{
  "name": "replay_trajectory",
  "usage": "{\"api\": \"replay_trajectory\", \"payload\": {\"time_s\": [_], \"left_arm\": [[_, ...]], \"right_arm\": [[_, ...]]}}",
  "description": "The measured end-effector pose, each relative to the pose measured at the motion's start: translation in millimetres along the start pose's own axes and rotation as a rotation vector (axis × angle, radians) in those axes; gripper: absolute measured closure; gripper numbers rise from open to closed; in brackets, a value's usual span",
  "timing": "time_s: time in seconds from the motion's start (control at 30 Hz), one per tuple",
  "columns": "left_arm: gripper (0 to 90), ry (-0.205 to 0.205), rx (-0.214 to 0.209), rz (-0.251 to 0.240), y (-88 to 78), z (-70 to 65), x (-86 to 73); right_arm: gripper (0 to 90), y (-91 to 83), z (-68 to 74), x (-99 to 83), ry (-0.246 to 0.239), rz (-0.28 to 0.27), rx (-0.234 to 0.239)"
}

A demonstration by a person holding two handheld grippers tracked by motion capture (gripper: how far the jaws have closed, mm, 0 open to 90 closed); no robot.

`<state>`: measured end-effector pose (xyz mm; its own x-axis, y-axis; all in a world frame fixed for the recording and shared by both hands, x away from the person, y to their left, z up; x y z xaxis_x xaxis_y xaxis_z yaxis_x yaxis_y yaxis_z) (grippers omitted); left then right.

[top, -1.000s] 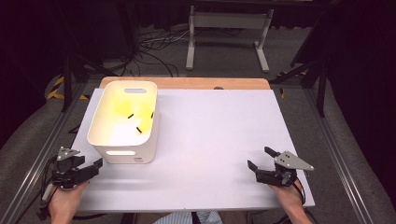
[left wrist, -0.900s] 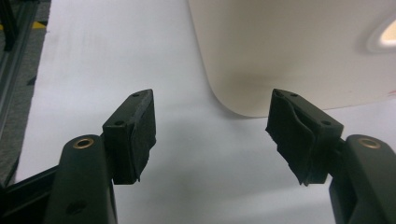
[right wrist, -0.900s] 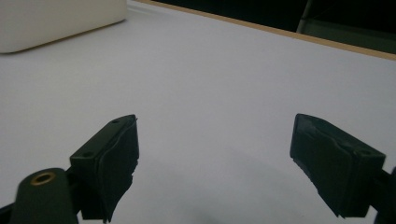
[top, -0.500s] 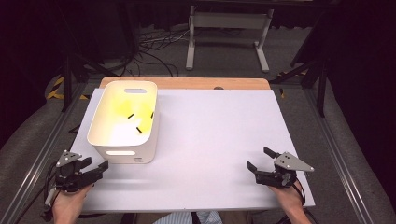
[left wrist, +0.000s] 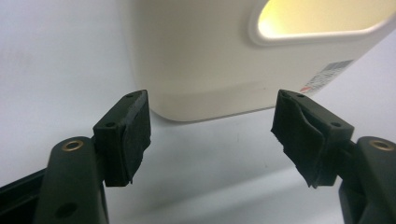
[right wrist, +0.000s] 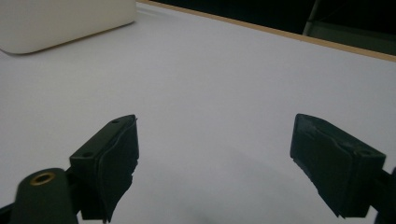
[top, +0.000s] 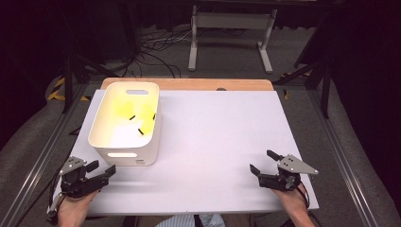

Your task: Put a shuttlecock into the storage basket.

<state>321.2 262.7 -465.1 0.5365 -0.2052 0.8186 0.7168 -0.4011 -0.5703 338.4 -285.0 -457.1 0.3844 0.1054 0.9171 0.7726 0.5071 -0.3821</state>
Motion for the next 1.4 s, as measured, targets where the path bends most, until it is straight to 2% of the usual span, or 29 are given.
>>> {"api": "replay_trajectory", "payload": {"time_s": [0.1,0.2,0.4,0.5,0.77,1.03,1.23,1.4], "left_arm": [[27.5,-0.005,-0.01,-0.007,0.4,-2.6,-0.3],[27.4,0.012,-0.014,-0.015,0.3,-5.3,-0.4],[26.1,0.019,-0.04,-0.042,0.6,-10.1,-2.2],[25.7,0.033,-0.038,-0.058,0.7,-11.2,-3.1],[23.2,0.025,-0.048,-0.102,1.7,-11.9,-4.4],[22.7,0.019,-0.038,-0.136,3.2,-11.7,-4.9],[22.0,0.043,-0.031,-0.143,4.7,-12.8,-4.7],[21.9,0.046,-0.024,-0.154,5.7,-12.1,-4.5]], "right_arm": [[16.1,0.1,0.3,-0.2,-0.002,0.002,0.004],[16.0,0.0,0.5,-0.2,-0.003,0.002,0.004],[16.0,0.3,0.7,-0.7,-0.001,0.007,0.007],[16.0,0.0,1.1,-1.0,0.001,0.009,0.014],[15.8,-3.5,4.7,-2.6,0.017,0.012,0.046],[15.6,-3.6,8.6,-3.0,0.017,0.016,0.071],[15.6,-6.1,10.0,-2.9,0.026,0.008,0.075],[15.6,-5.5,10.3,-3.3,0.025,0.013,0.078]]}}
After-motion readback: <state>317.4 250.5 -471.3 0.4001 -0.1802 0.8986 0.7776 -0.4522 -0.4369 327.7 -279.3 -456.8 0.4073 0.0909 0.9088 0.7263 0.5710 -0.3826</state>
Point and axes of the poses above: each handheld gripper's, and its own axes: y roughly forward along the jaws, x roughly out of its top, z roughly to its left, the point moved 4 cm from there along y, roughly forward along the jaws, and after that the axes turned 11 degrees about y, right-handed, at the moved point
